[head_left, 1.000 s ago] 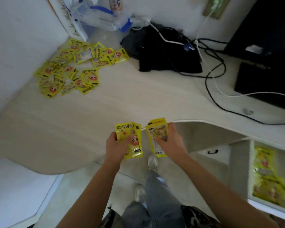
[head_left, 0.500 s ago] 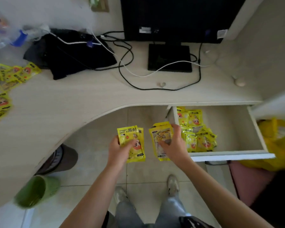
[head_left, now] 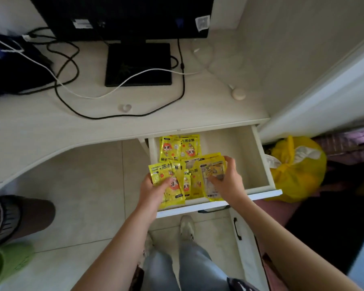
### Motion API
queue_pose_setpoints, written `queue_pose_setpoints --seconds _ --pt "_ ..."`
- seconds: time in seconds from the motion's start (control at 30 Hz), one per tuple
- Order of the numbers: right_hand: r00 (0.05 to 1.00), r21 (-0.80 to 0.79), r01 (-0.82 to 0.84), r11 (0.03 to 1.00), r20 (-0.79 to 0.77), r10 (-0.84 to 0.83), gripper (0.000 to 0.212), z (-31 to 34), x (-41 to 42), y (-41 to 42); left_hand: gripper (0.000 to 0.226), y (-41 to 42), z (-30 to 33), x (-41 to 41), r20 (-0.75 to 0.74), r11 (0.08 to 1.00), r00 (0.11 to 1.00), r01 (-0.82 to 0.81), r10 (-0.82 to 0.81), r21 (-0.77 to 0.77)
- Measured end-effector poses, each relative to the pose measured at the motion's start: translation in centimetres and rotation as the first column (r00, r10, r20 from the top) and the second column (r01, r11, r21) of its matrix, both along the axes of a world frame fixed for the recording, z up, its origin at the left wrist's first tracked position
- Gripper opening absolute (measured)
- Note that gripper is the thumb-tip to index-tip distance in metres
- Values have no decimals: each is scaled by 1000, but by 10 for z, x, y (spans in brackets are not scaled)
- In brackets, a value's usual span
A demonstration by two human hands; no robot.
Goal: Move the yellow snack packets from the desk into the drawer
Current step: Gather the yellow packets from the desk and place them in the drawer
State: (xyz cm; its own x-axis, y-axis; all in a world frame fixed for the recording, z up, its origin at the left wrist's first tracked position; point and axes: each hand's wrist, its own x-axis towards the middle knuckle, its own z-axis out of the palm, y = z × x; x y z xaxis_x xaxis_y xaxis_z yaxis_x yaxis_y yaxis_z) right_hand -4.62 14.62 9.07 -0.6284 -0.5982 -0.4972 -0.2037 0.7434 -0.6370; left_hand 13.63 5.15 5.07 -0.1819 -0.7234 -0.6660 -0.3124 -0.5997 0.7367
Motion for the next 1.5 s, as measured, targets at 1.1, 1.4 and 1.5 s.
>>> queue_pose_setpoints --seconds 1.1,1.4,1.5 --pt "1000 439 -19 899 23 10 41 -120 -143 8 29 43 -95 -188 328 894 832 413 -447 173" --pt "996 387 -85 918 17 85 39 -100 -134 8 28 25 -70 -155 464 797 714 604 -524 -29" --pt "985 331 -169 928 17 174 45 -88 -122 3 28 16 -55 -136 478 799 728 595 -492 -83"
